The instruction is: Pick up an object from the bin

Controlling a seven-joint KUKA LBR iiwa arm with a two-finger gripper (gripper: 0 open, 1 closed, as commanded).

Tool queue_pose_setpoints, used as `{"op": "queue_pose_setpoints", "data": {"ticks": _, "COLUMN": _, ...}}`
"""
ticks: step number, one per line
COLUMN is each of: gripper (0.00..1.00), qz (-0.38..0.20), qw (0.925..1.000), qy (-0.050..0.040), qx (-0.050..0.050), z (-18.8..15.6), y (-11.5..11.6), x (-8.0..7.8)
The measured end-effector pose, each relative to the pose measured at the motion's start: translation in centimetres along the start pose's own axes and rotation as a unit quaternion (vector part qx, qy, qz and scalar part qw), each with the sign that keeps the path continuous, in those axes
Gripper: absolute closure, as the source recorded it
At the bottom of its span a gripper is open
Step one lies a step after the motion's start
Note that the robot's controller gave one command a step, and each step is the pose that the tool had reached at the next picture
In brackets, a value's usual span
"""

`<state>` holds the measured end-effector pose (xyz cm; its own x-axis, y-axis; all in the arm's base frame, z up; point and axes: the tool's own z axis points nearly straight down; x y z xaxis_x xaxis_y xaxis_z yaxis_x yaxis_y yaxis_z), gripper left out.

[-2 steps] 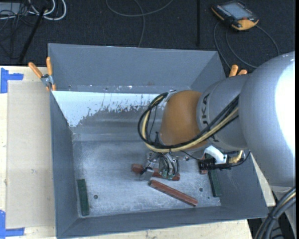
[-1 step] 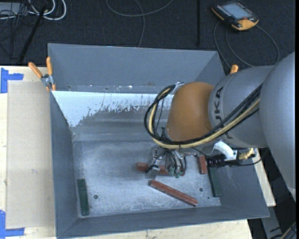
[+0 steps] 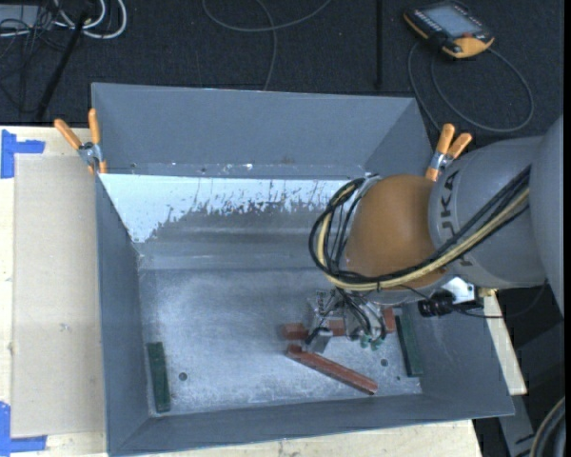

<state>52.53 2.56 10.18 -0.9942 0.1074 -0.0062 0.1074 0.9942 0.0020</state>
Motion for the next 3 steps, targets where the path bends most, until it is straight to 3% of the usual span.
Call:
{"op": "queue_pose_setpoints", "data": {"ticks": 1, "gripper": 1.00, "qz": -0.026, "qw": 0.9996, "qy": 0.0105, "qx": 0.002, "z": -1.7, "y": -1.0, "x": 0.4}}
{"op": "queue_pose_setpoints", "data": {"ticks": 2, "gripper": 1.00, "qz": 0.007, "qw": 1.0000, "qy": -0.0005, "qx": 0.000, "z": -4.8, "y": -1.8, "x": -0.8}}
{"op": "queue_pose_setpoints", "data": {"ticks": 3, "gripper": 1.00, "qz": 0.029, "qw": 0.9996, "qy": 0.0035, "qx": 0.001, "z": -13.6, "y": 0.6, "x": 2.5}}
